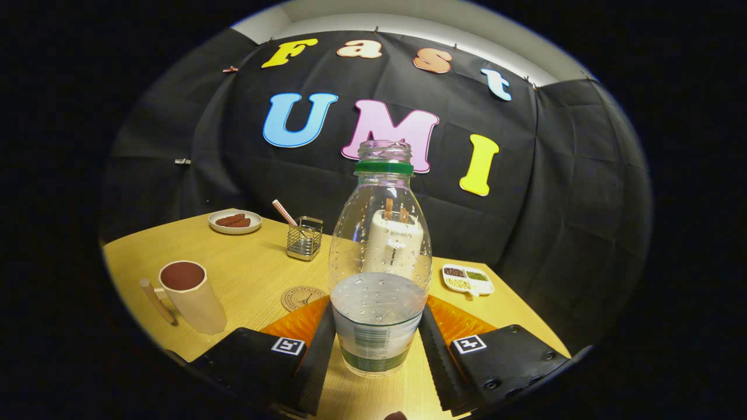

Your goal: Take the bottle from table, then pour the juice into the cup, finally place the bottle on the coaster

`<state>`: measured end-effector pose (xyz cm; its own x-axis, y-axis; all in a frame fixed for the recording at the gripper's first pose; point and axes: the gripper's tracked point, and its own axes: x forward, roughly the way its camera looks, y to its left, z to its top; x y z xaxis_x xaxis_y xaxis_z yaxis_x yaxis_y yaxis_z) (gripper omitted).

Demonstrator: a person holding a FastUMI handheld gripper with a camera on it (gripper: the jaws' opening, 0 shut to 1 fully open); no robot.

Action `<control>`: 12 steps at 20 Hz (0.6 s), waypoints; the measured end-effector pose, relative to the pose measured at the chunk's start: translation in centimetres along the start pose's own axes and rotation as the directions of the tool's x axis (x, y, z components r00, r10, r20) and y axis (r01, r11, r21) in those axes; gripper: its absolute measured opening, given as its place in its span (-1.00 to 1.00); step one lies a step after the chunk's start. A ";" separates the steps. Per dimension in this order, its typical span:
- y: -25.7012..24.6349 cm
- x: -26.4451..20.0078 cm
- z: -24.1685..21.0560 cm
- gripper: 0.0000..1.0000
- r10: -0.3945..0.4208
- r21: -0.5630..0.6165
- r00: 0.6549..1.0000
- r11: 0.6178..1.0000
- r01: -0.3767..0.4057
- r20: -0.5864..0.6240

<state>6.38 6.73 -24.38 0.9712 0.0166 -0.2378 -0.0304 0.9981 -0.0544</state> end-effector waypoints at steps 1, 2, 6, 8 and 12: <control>-0.1 0.0 0.6 0.53 0.000 -0.041 1.000 0.999 0.001 0.002; 0.0 -0.1 1.2 0.53 0.000 -0.086 1.000 0.996 0.000 0.002; 0.5 -0.5 3.2 0.49 -0.020 -0.295 1.000 0.955 0.013 -0.019; 1.6 -0.9 4.1 0.49 -0.002 -0.381 1.000 0.925 -0.003 -0.014; 4.4 -0.9 4.7 0.47 0.036 -0.510 0.999 0.859 -0.051 -0.039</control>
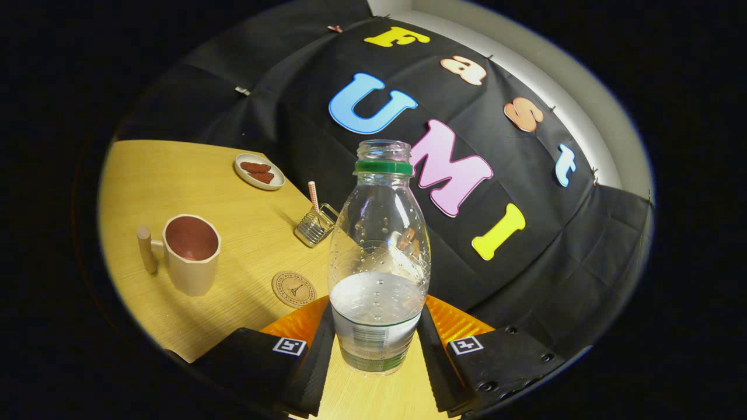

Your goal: Take the bottle from table, then pour the juice into the cup, finally place the bottle on the coaster

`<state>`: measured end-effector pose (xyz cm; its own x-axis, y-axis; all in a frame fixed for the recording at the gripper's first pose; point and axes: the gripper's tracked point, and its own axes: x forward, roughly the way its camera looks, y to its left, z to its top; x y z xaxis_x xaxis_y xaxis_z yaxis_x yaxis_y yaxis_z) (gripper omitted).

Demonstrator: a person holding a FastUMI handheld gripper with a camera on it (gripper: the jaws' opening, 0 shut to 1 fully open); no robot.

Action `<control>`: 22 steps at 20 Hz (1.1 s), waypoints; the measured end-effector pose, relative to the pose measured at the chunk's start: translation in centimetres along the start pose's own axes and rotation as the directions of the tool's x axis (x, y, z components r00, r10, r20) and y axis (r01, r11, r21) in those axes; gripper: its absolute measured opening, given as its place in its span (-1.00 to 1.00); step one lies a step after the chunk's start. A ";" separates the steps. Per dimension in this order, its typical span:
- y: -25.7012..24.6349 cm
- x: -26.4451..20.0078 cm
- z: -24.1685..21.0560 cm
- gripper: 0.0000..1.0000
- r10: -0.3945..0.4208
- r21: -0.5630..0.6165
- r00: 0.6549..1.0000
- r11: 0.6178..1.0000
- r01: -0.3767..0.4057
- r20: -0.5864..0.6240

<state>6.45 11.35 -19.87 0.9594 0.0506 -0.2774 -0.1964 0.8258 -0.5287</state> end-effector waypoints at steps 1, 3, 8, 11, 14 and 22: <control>0.4 0.0 0.4 0.47 0.007 -0.041 1.000 0.999 -0.007 0.005; 1.8 0.5 0.3 0.47 0.043 -0.116 0.999 0.992 -0.046 -0.025; 2.5 1.1 1.0 0.47 0.033 -0.290 0.998 0.956 -0.048 -0.056; 3.4 1.6 1.4 0.47 0.034 -0.403 0.998 0.914 -0.049 -0.043; 4.4 1.8 0.7 0.47 0.041 -0.475 0.997 0.877 -0.066 -0.063; 4.9 2.7 0.1 0.46 0.042 -0.629 0.997 0.774 -0.073 -0.064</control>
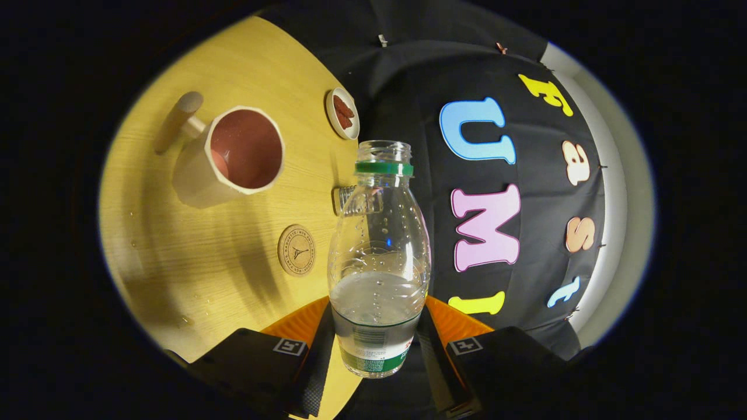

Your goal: Take the bottle from table, then pour the juice into the cup, finally place the bottle on the coaster

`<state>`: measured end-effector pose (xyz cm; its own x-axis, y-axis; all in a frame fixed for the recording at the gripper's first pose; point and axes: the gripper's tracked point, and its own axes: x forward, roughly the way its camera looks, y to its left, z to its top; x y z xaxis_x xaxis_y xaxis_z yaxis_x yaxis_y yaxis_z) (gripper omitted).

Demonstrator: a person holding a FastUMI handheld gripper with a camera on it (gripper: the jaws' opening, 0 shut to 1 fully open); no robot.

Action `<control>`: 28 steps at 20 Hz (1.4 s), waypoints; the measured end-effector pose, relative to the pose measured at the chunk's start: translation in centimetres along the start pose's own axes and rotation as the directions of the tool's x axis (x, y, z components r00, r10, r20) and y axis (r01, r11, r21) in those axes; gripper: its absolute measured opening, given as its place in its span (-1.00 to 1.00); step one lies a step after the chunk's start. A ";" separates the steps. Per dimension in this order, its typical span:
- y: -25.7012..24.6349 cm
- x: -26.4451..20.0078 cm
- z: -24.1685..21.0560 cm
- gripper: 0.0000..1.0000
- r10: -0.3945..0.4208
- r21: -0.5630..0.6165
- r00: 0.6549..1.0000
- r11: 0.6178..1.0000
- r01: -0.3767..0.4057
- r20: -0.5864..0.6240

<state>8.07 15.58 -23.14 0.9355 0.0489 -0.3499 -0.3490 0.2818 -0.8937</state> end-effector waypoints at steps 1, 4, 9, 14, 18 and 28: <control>0.1 0.0 0.0 0.47 -0.001 -0.029 1.000 1.000 0.001 0.004; 0.0 -0.1 0.4 0.46 -0.004 -0.109 1.000 0.994 0.008 0.028; 0.7 0.3 0.6 0.47 0.012 -0.186 0.999 0.982 -0.004 0.043; 1.4 0.5 0.5 0.46 0.019 -0.231 0.999 0.973 -0.008 0.045; 1.4 0.7 0.6 0.46 0.020 -0.263 0.999 0.965 -0.009 0.041; 1.7 1.2 0.0 0.46 0.020 -0.321 0.999 0.947 -0.010 0.030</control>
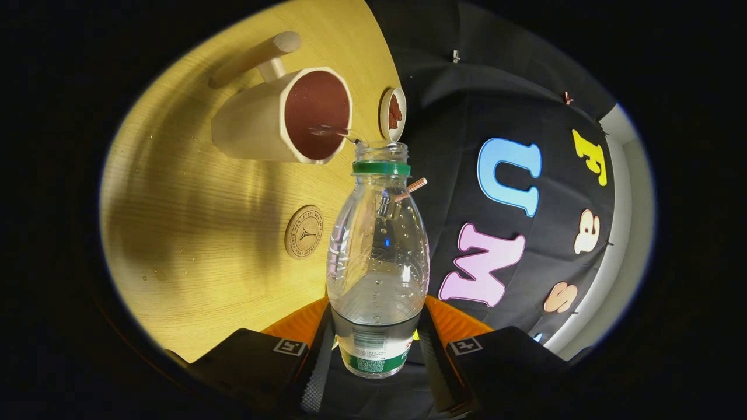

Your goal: Take the bottle from table, then pour the juice into the cup, finally place the bottle on the coaster

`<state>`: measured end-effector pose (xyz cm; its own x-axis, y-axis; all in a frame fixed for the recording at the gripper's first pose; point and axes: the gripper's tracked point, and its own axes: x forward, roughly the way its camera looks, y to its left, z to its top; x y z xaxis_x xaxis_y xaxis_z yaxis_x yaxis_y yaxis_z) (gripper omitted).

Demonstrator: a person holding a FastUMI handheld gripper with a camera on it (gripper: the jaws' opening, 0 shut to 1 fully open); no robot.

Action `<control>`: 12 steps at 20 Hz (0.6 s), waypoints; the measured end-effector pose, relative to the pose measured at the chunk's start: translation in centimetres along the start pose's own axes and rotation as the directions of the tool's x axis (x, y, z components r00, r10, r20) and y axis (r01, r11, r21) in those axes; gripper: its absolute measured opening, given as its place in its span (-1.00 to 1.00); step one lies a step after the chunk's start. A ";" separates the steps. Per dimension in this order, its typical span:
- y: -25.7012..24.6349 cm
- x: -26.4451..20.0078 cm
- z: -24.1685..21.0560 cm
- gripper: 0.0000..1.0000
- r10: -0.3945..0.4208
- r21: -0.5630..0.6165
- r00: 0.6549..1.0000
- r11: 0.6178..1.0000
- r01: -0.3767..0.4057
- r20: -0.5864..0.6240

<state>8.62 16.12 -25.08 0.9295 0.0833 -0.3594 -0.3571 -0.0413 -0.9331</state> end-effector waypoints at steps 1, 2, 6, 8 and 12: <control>0.0 0.0 0.1 0.46 -0.001 -0.005 1.000 1.000 0.001 0.001; -0.1 0.0 0.0 0.46 0.000 -0.009 1.000 1.000 0.000 0.000; -0.6 0.0 0.0 0.46 -0.016 -0.017 1.000 1.000 0.016 0.004; -0.8 0.1 0.0 0.46 -0.022 -0.019 1.000 1.000 0.022 0.005; -1.2 0.1 0.2 0.46 -0.038 -0.025 0.999 0.999 0.038 0.010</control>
<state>9.13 16.34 -23.97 0.9413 0.0945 -0.3241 -0.3193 -0.0625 -0.9456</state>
